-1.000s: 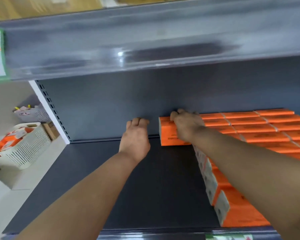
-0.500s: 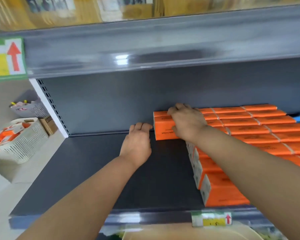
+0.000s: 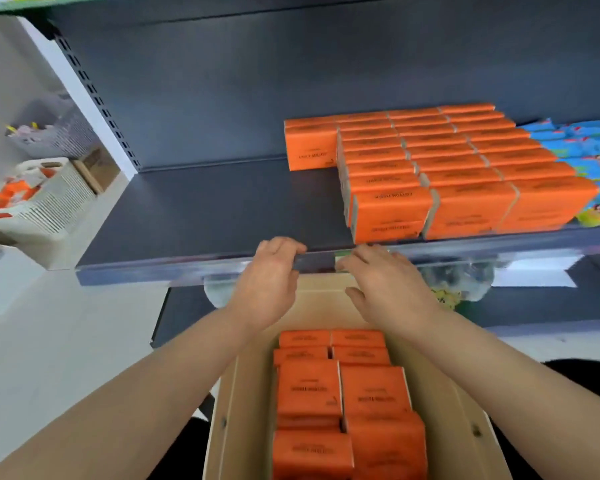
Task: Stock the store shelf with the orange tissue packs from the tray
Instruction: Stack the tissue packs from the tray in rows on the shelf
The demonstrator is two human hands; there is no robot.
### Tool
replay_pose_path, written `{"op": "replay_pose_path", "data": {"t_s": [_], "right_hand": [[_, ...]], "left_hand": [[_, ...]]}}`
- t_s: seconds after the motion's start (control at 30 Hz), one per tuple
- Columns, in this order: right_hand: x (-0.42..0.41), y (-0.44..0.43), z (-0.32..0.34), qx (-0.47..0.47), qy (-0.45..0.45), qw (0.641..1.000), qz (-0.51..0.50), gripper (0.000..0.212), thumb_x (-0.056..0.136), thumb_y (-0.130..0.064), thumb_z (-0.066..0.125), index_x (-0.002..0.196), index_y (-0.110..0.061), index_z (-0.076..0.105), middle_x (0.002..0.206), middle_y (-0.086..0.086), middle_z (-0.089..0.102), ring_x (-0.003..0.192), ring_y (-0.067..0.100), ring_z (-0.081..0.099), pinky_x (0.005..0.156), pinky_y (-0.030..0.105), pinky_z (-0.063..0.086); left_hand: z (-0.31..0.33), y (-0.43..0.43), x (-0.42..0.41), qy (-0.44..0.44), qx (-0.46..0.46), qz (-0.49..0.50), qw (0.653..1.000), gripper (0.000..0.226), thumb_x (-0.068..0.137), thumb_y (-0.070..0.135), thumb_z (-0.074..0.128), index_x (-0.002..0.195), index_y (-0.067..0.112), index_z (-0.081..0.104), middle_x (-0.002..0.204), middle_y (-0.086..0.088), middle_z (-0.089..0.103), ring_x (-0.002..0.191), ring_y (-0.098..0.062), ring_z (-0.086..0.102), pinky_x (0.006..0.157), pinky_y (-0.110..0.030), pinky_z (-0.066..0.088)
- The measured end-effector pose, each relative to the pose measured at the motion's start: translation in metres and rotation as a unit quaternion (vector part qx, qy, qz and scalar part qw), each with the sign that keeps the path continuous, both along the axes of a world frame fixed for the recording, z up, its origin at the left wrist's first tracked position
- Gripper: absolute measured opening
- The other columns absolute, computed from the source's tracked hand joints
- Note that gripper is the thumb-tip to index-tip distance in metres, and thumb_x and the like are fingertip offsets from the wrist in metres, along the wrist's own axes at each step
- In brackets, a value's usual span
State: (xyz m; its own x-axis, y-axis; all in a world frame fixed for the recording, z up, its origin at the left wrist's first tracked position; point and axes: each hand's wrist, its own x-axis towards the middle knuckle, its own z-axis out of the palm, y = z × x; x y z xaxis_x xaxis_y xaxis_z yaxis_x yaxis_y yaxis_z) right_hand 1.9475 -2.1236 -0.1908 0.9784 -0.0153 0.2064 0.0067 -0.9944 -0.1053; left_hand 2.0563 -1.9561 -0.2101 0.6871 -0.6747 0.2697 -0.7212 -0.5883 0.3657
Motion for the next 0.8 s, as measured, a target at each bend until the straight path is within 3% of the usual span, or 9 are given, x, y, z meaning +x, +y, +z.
{"op": "replay_pose_path", "data": {"t_s": [0.07, 0.13, 0.2, 0.33, 0.6, 0.73, 0.8], "right_hand": [[-0.019, -0.003, -0.025, 0.001, 0.079, 0.997, -0.021, 0.036, 0.088, -0.024, 0.057, 0.124, -0.028, 0.054, 0.120, -0.004, 0.054, 0.113, 0.020, 0.052, 0.089, 0.036, 0.043], [-0.032, -0.009, -0.053, 0.019, 0.162, 0.985, -0.047, 0.035, 0.091, -0.020, 0.051, 0.124, -0.029, 0.054, 0.122, -0.004, 0.055, 0.111, 0.019, 0.054, 0.086, 0.033, 0.045], [-0.040, -0.014, -0.079, 0.048, 0.241, 0.967, -0.067, 0.033, 0.091, -0.015, 0.047, 0.121, -0.025, 0.056, 0.120, 0.000, 0.059, 0.108, 0.022, 0.058, 0.082, 0.034, 0.049], [-0.048, -0.015, -0.113, 0.064, 0.335, 0.937, -0.070, 0.036, 0.091, -0.011, 0.043, 0.126, -0.016, 0.051, 0.127, 0.008, 0.054, 0.115, 0.028, 0.053, 0.093, 0.035, 0.047], [-0.051, -0.007, -0.129, 0.092, 0.385, 0.915, -0.078, 0.030, 0.093, -0.019, 0.048, 0.122, -0.014, 0.051, 0.129, 0.010, 0.051, 0.117, 0.026, 0.049, 0.097, 0.035, 0.043], [-0.055, -0.008, -0.124, 0.145, 0.370, 0.914, -0.077, 0.025, 0.084, -0.024, 0.064, 0.098, -0.022, 0.043, 0.106, 0.003, 0.053, 0.096, 0.020, 0.052, 0.079, 0.030, 0.043], [-0.058, -0.007, -0.121, 0.162, 0.370, 0.912, -0.073, 0.027, 0.084, -0.022, 0.065, 0.095, -0.023, 0.040, 0.102, 0.000, 0.051, 0.091, 0.018, 0.051, 0.075, 0.029, 0.042]], "left_hand": [[-0.023, 0.006, -0.023, 0.024, 0.036, 0.010, 0.999, 0.039, 0.088, 0.009, 0.053, 0.126, 0.019, 0.052, 0.129, 0.004, 0.051, 0.120, -0.017, 0.046, 0.098, -0.033, 0.043], [-0.048, 0.012, -0.043, 0.071, 0.063, 0.014, 0.995, 0.038, 0.091, 0.011, 0.050, 0.127, 0.022, 0.050, 0.132, 0.006, 0.048, 0.122, -0.013, 0.045, 0.097, -0.025, 0.041], [-0.073, 0.020, -0.060, 0.144, 0.066, 0.007, 0.987, 0.034, 0.091, 0.010, 0.048, 0.124, 0.019, 0.052, 0.129, 0.002, 0.050, 0.119, -0.015, 0.049, 0.096, -0.024, 0.040], [-0.110, 0.045, -0.082, 0.207, 0.062, 0.086, 0.973, 0.029, 0.093, 0.010, 0.047, 0.119, 0.020, 0.055, 0.124, 0.002, 0.055, 0.109, -0.015, 0.055, 0.092, -0.023, 0.041], [-0.119, 0.049, -0.082, 0.206, 0.042, 0.133, 0.969, 0.029, 0.092, 0.006, 0.048, 0.115, 0.019, 0.058, 0.119, 0.001, 0.059, 0.106, -0.016, 0.057, 0.092, -0.024, 0.043], [-0.121, 0.050, -0.083, 0.203, 0.043, 0.133, 0.969, 0.028, 0.092, 0.009, 0.048, 0.116, 0.022, 0.057, 0.119, 0.003, 0.058, 0.106, -0.016, 0.057, 0.092, -0.027, 0.046], [-0.121, 0.050, -0.084, 0.199, 0.045, 0.127, 0.971, 0.029, 0.092, 0.009, 0.048, 0.117, 0.022, 0.057, 0.120, 0.003, 0.058, 0.107, -0.016, 0.056, 0.093, -0.027, 0.045]]}}
